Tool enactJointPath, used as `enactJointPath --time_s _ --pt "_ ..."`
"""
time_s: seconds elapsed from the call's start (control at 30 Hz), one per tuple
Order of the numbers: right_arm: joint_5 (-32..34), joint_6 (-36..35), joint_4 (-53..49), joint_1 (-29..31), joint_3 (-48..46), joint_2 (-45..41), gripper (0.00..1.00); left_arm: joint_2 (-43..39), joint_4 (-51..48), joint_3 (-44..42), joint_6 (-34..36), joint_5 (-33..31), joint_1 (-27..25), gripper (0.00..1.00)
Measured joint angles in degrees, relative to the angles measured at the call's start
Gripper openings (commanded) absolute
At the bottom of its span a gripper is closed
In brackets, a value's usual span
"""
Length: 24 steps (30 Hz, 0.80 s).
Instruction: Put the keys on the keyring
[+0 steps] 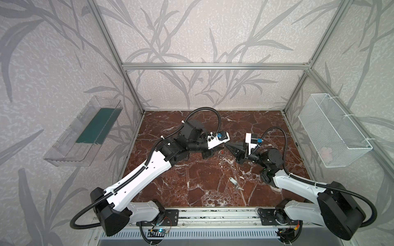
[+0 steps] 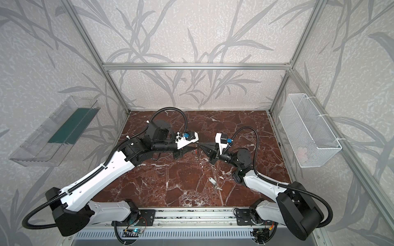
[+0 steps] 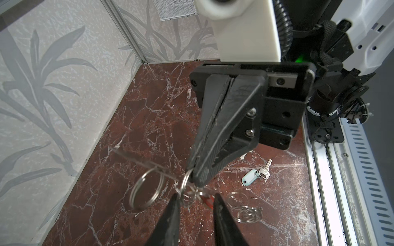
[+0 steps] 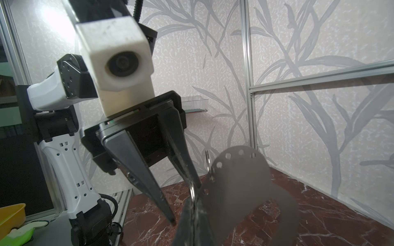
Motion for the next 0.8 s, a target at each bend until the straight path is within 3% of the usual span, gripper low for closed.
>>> enactJointPath --time_s 0.1,0.3,0.33,0.43,0.5,0.8 --pt "-0.72 0.00 0.24 0.00 0.00 0.07 0.00 0.00 0.44 0.02 0.02 0.52 0.00 0.22" --pt "-1.42 0.02 1.07 -0.26 0.02 0.74 0.00 0.00 0.55 0.04 -0.02 1.99 0.13 0.00" --pt "-1.51 -0.02 1.14 -0.31 0.02 0.79 0.01 0.00 0.55 0.07 -0.35 2.40 0.26 0.00" --pt "-1.18 -0.31 0.85 -0.31 0.02 0.72 0.22 0.15 -0.26 0.66 0.07 2.62 0.31 0.00" --pt "-0.63 -0.98 -0.22 -0.44 0.04 0.37 0.28 0.68 -1.64 2.01 0.72 2.45 0.31 0.00" --pt "2.58 -16.79 -24.39 -0.81 3.45 -12.92 0.27 8.98 -17.07 17.59 6.97 -2.29 -0.66 0.00"
